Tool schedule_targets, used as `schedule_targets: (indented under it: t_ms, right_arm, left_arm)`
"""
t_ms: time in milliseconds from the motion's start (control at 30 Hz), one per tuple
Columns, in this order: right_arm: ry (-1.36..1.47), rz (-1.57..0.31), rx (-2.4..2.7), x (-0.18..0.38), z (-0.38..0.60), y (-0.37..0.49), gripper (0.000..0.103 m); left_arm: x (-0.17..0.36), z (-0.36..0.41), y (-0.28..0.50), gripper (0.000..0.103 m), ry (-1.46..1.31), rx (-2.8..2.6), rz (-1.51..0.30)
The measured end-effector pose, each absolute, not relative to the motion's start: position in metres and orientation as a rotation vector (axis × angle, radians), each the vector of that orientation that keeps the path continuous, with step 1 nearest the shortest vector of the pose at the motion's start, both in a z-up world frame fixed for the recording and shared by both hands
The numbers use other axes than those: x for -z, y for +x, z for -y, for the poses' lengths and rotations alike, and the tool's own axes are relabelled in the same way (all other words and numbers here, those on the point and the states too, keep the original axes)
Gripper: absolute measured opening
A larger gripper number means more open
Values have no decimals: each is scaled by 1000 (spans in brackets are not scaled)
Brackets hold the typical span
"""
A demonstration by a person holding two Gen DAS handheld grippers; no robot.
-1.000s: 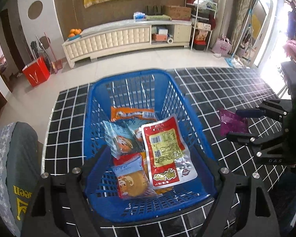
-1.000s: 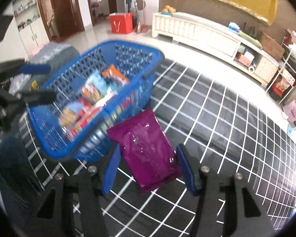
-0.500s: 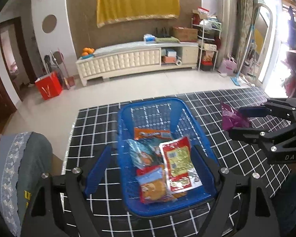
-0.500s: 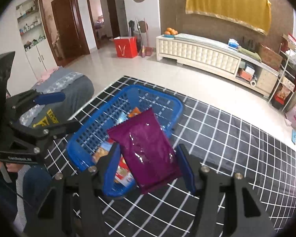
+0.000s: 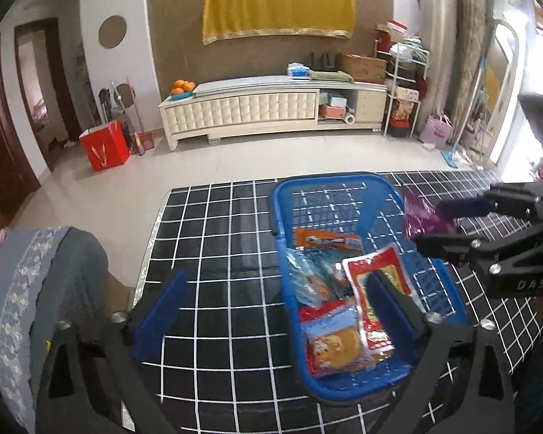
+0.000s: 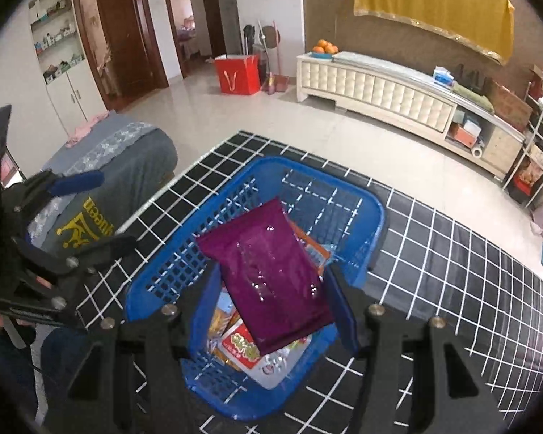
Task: Organize snacks
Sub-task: 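Carry the purple packet over the basket and open the right tool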
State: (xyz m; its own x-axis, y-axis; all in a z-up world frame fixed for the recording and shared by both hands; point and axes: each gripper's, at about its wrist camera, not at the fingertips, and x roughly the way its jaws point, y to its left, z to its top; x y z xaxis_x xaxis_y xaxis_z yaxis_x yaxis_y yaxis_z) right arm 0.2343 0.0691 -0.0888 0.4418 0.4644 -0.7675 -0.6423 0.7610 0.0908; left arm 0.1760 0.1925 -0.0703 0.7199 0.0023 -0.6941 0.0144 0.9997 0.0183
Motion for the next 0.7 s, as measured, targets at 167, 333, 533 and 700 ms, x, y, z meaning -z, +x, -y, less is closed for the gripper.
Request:
schedule_targets:
  t_ms: [167,333,533,700]
  right_arm:
    - [-269,-912,-679,109,-84,251,62]
    - [-329,-951,-658,129,-98,264,62]
    - [-343,-960,-684,144,-108,267,62]
    - [-332,-997,-679,152,-112,276,66]
  left_arm:
    - [83,-209,188,103,0,-3,-788]
    - [97,-215,199,103,-2,6,-813]
    - [109,-216,205,103,-4,10,-839]
    - [113,-216,202,103,-2,-3,-839]
